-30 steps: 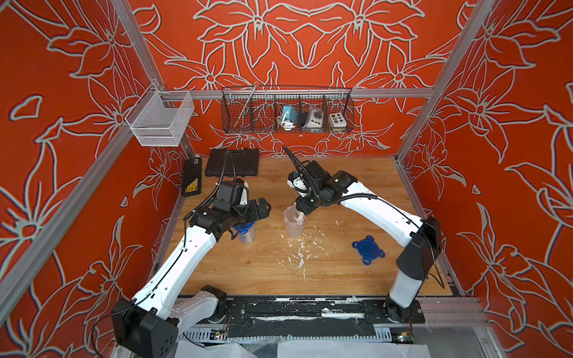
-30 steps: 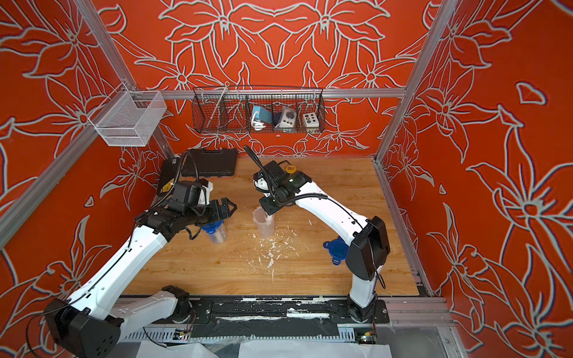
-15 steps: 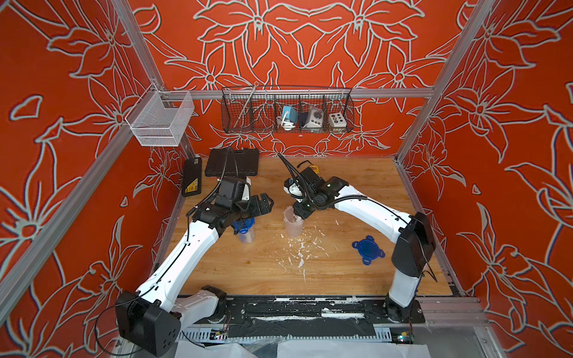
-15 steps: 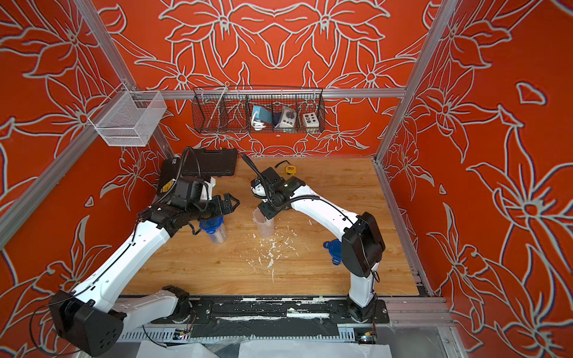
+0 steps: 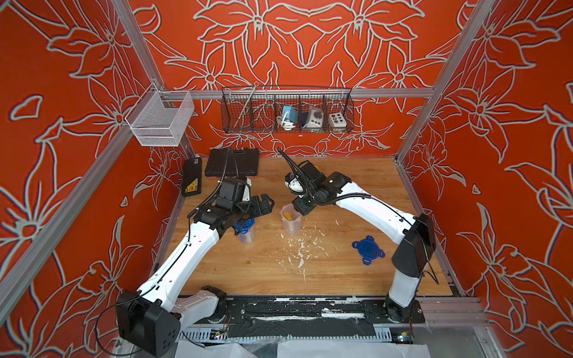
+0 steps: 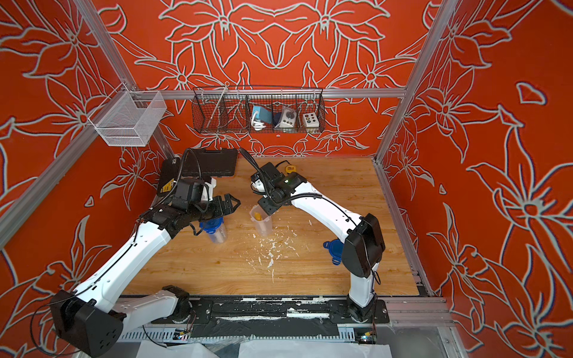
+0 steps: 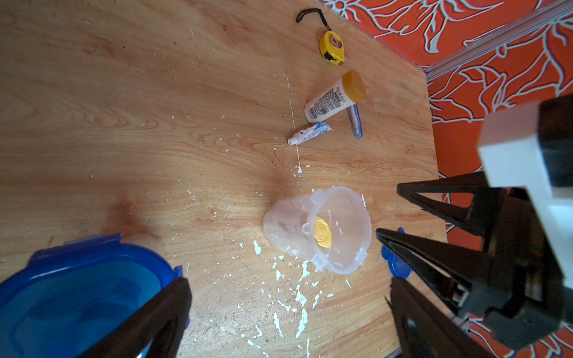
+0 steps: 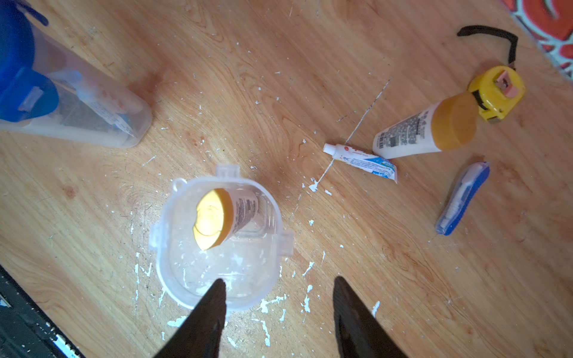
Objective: Pack away toiletry kits
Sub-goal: Place the toiletry item into the container, then move the container to the center of the board.
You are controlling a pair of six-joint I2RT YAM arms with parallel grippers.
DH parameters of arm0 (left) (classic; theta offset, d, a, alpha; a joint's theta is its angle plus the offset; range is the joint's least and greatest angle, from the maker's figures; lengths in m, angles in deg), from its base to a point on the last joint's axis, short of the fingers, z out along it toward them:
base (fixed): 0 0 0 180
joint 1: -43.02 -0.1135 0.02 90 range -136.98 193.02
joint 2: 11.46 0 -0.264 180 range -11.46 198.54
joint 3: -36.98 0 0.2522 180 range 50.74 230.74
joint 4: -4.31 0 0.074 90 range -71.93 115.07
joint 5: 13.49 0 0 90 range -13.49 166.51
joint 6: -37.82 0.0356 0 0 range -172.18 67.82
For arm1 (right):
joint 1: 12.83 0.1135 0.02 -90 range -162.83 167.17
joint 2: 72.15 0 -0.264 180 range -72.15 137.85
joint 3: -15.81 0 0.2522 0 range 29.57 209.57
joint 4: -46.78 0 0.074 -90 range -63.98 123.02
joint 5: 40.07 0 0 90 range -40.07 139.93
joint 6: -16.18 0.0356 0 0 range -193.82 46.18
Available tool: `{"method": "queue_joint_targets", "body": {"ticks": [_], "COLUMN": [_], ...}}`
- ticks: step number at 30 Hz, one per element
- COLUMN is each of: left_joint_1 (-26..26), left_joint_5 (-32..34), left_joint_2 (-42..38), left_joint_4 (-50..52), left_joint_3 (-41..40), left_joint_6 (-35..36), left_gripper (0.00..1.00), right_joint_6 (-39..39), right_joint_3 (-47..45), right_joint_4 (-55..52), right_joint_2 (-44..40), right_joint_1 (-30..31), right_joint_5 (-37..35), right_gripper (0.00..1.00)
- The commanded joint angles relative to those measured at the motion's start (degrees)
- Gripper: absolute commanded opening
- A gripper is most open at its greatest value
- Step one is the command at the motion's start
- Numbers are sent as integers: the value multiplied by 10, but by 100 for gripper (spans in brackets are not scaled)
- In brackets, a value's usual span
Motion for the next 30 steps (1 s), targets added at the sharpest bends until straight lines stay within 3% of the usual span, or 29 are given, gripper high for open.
{"method": "queue_joint_targets", "body": {"ticks": [1,7,13,18,24,30], "left_joint_1": [-1,-1,-1,-1,-1,2], "left_joint_5": [-6,3,8,12,27,21], "left_joint_2": [-17,-26,-32,-18,25,35], "left_joint_4": [-9,-4,-1,-13,-15,-23], "left_joint_3": [-5,-5,-6,4,44,48], "left_joint_6": [1,7,7,9,39,45], "left_gripper": [98,98,98,98,98,98], "right_joint_6": [8,20,18,14,12,24], "right_joint_3": [32,20,30,31,-19,-119], "right_joint_4": [-47,-26,-22,-31,-31,-31], "right_joint_2": [22,51,90,106,55,-27], "right_joint_1": [-4,-15,-29,-29,-29,-30], "right_joint_5": [-13,18,34,33,19,22], "right_gripper": [53,50,35,15,4,0]}}
